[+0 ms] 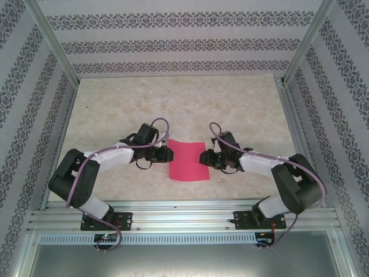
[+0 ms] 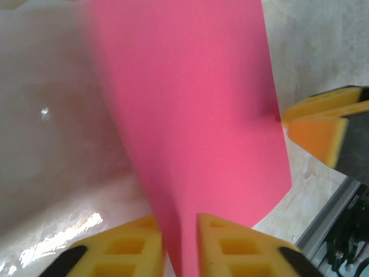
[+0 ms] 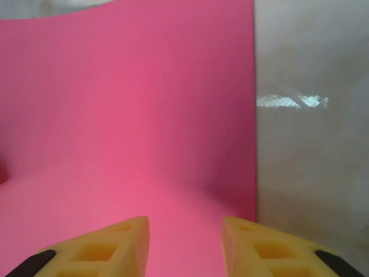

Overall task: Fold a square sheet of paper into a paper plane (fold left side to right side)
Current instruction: Place a square sheet of paper at the center of the table, then first fold in half a square sheet of paper at the center of the table.

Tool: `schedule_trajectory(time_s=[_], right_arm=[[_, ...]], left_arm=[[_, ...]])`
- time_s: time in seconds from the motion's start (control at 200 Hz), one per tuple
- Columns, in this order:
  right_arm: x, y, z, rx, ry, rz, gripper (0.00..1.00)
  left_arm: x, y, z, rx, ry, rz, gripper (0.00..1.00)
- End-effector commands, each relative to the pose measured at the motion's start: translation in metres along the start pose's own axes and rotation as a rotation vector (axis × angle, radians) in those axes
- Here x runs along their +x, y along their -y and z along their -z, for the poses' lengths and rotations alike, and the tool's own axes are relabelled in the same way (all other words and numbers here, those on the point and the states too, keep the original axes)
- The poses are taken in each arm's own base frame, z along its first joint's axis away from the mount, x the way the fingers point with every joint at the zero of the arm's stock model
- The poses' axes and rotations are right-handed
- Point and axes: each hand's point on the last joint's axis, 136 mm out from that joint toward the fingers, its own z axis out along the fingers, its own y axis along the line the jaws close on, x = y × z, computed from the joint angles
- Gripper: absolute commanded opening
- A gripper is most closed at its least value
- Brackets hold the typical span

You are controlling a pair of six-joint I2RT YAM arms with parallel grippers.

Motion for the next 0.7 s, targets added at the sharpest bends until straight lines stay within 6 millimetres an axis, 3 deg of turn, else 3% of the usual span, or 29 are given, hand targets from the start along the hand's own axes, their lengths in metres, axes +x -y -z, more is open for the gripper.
schedule_trajectory(time_s=[0.0, 0.155, 0.46, 0.694], right_arm=[[-0.013, -0.005, -0.006, -0.001, 0.036, -0.023, 0.37], [-0.009, 0.000, -0.012, 0.012, 0.012, -0.036, 0.36], [-0.027, -0.014, 0.006, -0.091, 0.077, -0.050, 0.41], [-0.052, -0.042, 0.032, -0.279, 0.161, -0.074, 0.53]], left_arm=[[-0.016, 0.021, -0.002, 0.116, 0.028, -0.003, 0.32], [-0.019, 0.037, -0.007, 0.222, 0.035, 0.025, 0.41], [-0.025, 0.064, -0.012, 0.286, 0.037, -0.024, 0.50], [-0.021, 0.067, -0.025, 0.289, 0.013, -0.032, 0.50]])
